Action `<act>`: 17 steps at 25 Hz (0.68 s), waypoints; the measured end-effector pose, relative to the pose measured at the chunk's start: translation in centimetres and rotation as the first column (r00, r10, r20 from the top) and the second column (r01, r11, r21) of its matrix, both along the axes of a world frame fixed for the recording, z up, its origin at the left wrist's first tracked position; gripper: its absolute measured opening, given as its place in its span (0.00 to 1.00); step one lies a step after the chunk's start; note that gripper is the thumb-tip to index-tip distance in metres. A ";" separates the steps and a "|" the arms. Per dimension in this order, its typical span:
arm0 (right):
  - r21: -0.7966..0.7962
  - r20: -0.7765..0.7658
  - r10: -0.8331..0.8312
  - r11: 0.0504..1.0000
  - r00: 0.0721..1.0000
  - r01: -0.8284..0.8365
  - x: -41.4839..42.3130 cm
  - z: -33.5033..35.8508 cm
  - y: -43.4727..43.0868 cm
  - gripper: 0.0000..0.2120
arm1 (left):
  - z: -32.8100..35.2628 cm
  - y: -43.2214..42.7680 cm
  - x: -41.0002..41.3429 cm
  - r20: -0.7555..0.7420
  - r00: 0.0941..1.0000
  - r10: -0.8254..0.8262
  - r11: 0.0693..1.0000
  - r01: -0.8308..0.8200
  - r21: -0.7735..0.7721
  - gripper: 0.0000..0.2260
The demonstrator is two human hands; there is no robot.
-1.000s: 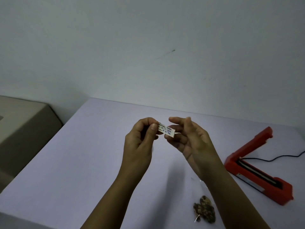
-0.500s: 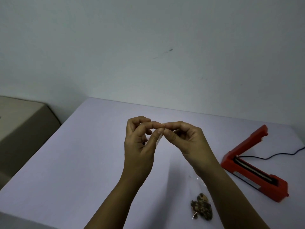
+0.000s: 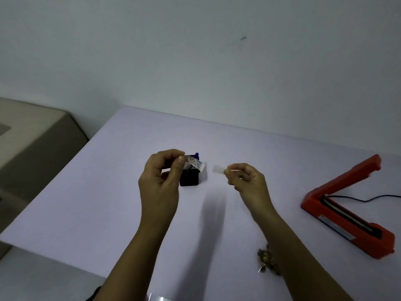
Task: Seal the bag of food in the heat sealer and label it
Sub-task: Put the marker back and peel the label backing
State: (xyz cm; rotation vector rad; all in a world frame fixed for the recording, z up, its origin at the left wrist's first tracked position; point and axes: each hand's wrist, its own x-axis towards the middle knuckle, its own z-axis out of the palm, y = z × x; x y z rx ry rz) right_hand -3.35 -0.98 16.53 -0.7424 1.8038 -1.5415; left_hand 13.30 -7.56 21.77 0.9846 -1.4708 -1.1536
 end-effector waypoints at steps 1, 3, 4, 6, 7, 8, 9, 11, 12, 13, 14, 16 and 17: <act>0.083 -0.031 0.000 0.997 1.000 0.002 0.2 -2.4 -0.6 0.03 | -0.8 -0.2 0.6 0.001 1.000 0.007 0.998 -0.007 0.057 0.08; 0.237 -0.098 0.015 0.971 0.995 0.008 1.1 -7.5 -1.8 0.03 | -2.6 -0.5 1.9 0.011 0.999 0.036 0.982 -0.038 0.185 0.08; 0.311 -0.120 0.033 0.950 0.992 0.006 1.7 -9.8 -2.3 0.03 | -3.4 -0.7 2.5 0.018 0.998 0.056 0.969 -0.059 0.242 0.07; 0.469 -0.173 0.103 0.883 0.980 -0.011 2.9 -13.7 -3.1 0.02 | -5.0 -0.8 3.6 0.040 0.994 0.097 0.939 -0.105 0.329 0.06; 0.540 -0.212 0.147 0.842 0.966 -0.010 3.4 -15.2 -3.2 0.02 | -5.6 -0.8 4.1 0.056 0.992 0.109 0.927 -0.122 0.354 0.06; 0.587 -0.256 0.186 0.809 0.949 0.000 3.8 -16.3 -3.3 0.03 | -6.0 -0.8 4.5 0.069 0.991 0.114 0.920 -0.132 0.369 0.06; 0.609 -0.304 0.218 0.793 0.927 0.013 4.1 -17.2 -3.2 0.05 | -6.4 -0.9 4.7 0.079 0.990 0.117 0.916 -0.138 0.377 0.06; 0.597 -0.405 0.251 0.801 0.879 0.046 4.7 -18.3 -3.0 0.08 | -6.9 -1.0 4.7 0.094 0.989 0.115 0.910 -0.143 0.388 0.06; 0.572 -0.451 0.259 0.818 0.854 0.054 4.8 -18.6 -2.8 0.08 | -7.1 -1.0 4.4 0.096 0.989 0.108 0.909 -0.137 0.393 0.06; 0.548 -0.491 0.267 0.835 0.829 0.056 4.9 -18.7 -2.7 0.07 | -7.3 -0.9 4.0 0.100 0.990 0.097 0.909 -0.129 0.397 0.07; 0.529 -0.520 0.272 0.847 0.810 0.054 4.8 -18.8 -2.7 0.06 | -7.4 -0.8 3.5 0.108 0.991 0.083 0.909 -0.119 0.399 0.07; 0.501 -0.525 0.248 0.864 0.814 0.060 4.5 -18.8 -2.5 0.05 | -7.8 -0.3 2.0 0.121 0.992 0.045 0.911 -0.091 0.401 0.07; 0.485 -0.502 0.219 0.872 0.837 0.064 4.4 -18.9 -2.4 0.05 | -8.0 -0.1 1.2 0.122 0.992 0.029 0.912 -0.076 0.402 0.07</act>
